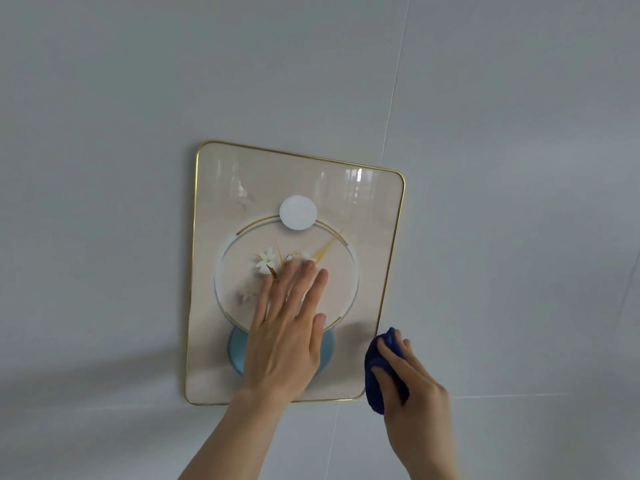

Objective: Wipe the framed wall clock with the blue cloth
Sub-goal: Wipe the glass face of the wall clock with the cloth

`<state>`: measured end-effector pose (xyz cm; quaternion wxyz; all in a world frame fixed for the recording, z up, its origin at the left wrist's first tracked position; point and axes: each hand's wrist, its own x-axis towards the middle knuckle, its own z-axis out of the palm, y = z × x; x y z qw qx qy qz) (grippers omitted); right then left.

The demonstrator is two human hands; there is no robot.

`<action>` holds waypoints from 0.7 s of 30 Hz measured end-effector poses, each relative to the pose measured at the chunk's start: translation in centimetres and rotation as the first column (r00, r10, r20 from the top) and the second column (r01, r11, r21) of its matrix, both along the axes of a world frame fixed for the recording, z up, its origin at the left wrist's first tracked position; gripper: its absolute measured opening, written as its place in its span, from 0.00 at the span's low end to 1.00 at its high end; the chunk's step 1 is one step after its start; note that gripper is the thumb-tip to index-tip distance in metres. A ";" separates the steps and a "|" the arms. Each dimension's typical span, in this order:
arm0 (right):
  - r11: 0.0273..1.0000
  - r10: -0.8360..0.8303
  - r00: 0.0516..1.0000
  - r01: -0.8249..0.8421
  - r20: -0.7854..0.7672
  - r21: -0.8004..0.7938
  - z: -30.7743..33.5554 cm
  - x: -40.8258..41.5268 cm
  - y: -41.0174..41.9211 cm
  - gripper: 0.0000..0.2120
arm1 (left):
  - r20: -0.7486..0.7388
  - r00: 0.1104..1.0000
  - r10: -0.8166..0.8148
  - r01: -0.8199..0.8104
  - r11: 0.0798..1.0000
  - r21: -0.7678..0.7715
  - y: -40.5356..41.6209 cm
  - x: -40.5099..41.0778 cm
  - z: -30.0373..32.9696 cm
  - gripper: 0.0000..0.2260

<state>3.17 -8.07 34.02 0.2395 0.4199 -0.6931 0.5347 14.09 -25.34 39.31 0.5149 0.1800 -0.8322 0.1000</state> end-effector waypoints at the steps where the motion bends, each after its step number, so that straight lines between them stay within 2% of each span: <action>1: 0.999 0.015 1.000 -0.014 0.016 -0.041 1.5 0.7 -0.3 0.27 | -0.011 1.000 -0.027 0.027 1.000 0.009 -0.2 0.6 0.1 0.26; 5: 0.974 0.116 0.990 -0.097 0.085 -0.203 7.4 3.7 -1.8 0.21 | -0.109 0.993 -0.039 0.045 0.998 0.050 -1.5 4.2 1.6 0.24; 11: 0.954 0.137 0.982 -0.165 -0.126 -0.251 14.6 7.5 -6.4 0.19 | -0.238 0.968 0.076 -0.051 0.992 0.112 -5.5 9.1 4.7 0.27; 17: 0.940 0.067 0.930 -0.180 -0.362 -0.288 19.3 10.0 -13.1 0.17 | -0.125 0.982 0.144 -0.134 0.987 0.085 -9.9 10.2 5.2 0.39; 21: 0.958 -0.023 0.872 -0.120 -0.489 -0.259 20.8 10.2 -16.9 0.17 | -0.063 0.985 0.158 -0.155 0.987 0.052 -11.5 9.5 4.6 0.47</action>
